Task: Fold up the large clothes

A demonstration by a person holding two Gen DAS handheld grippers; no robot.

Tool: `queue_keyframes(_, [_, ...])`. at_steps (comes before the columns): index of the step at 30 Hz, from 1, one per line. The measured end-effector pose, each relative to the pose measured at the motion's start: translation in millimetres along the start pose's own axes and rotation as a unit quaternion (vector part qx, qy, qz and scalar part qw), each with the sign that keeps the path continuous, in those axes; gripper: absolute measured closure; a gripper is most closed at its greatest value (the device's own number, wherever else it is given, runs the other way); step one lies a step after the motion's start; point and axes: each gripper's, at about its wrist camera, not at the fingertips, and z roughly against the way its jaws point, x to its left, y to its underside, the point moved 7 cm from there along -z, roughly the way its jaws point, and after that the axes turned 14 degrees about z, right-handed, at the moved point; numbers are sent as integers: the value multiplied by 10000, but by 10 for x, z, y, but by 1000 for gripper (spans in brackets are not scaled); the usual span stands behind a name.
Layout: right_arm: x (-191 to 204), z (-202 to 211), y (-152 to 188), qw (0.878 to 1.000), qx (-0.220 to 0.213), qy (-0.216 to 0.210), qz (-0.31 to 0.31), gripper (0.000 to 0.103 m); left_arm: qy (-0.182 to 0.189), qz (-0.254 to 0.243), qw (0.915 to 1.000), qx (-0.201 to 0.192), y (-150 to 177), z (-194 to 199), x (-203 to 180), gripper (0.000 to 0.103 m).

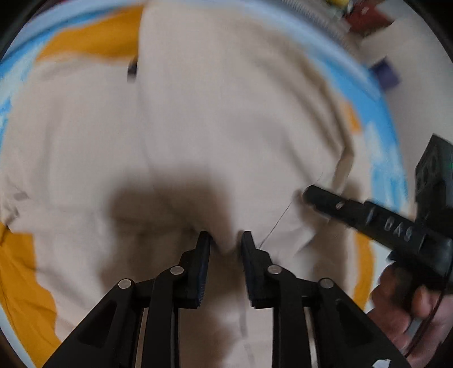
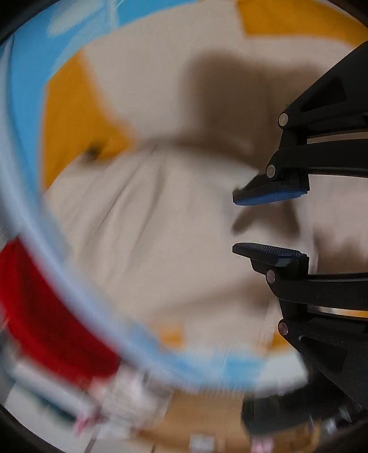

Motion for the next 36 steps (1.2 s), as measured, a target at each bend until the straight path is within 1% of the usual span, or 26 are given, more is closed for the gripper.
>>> queue_keyframes(1, [-101,-88,72,9996,143,-36,-224,77,-90,137,9999,40,-1,-3,69,76])
queue_keyframes(2, [-157,-105,107,9986,134,-179,-469,77,-34,228,9997,-5,-24,59,92,76])
queue_keyframes(3, [-161,-76,107,9981,113,-240,-556,77,38,286,9995,-146,-78,181,108,76])
queue_keyframes(5, [-58,78,39,9991,-76,-226,-342,77,142,257,9980,-568,-190,436,128,82])
queue_keyframes(7, [76,284,-19,9984,-392,-366,-154,77,246,345,9950,-906,-310,642,238,82])
queue_keyframes(9, [245,442,-74,9961,-665,-551,175,77,404,560,9924,-1018,-372,710,329,83])
queue_keyframes(11, [358,465,-70,9947,-694,-600,458,76,531,618,9918,-989,-376,643,342,86])
queue_keyframes(12, [381,406,-44,9947,-595,-635,539,76,488,562,9926,-962,-327,590,345,88])
queue_keyframes(13, [357,313,-28,9959,-405,-579,558,76,268,514,9943,-900,-328,472,323,89])
queue_keyframes(14, [342,197,18,9973,-158,-448,554,76,-111,562,9953,-778,-331,353,364,90])
queue_keyframes(15, [263,51,110,9983,166,-252,506,76,-404,684,9946,-671,-306,281,477,94])
queue_keyframes(16, [180,-19,190,9986,301,-204,382,76,-443,768,9937,-679,-295,282,501,94])
queue_keyframes(18, [173,17,200,9991,219,-270,249,76,-228,760,9931,-866,-320,412,405,94])
queue_keyframes(20, [261,155,143,9982,-26,-344,493,76,73,364,9925,-1165,-298,623,166,94])
queue_keyframes(21, [288,219,134,9974,-170,-348,609,76,182,175,9924,-1207,-245,675,82,94])
queue_keyframes(23, [278,276,162,9973,-252,-368,588,76,411,-215,9938,-1011,-112,600,-151,86])
queue_keyframes(24, [224,238,216,9981,-147,-387,452,76,312,-411,9956,-784,-14,453,-174,80])
queue_keyframes(25, [155,183,287,9989,8,-356,318,76,38,-494,9972,-564,42,326,-113,76])
queue_keyframes(26, [109,125,341,9993,111,-293,213,76,-418,-521,9973,-298,162,155,-11,75])
queue_keyframes(27, [29,105,387,9996,150,-212,112,76,-775,-495,9957,-139,243,44,121,78])
queue_keyframes(28, [-42,126,414,9999,141,-43,47,76,-833,-479,9952,-202,319,89,259,90])
queue_keyframes(29, [-106,232,416,9999,-9,112,25,76,-864,-476,9946,-318,337,167,287,90])
queue_keyframes(30, [-149,379,397,9993,-235,278,52,76,-802,-498,9943,-493,353,324,299,90])
queue_keyframes(32, [-178,808,312,9941,-913,555,209,76,-545,-564,9933,-851,383,637,257,90])
queue_keyframes(34, [-164,1248,235,9850,-1583,628,264,76,-344,-688,9885,-1301,446,1004,245,90])
queue_keyframes(36, [-121,1714,215,9721,-2228,627,371,76,-156,-832,9807,-1760,567,1382,279,90])
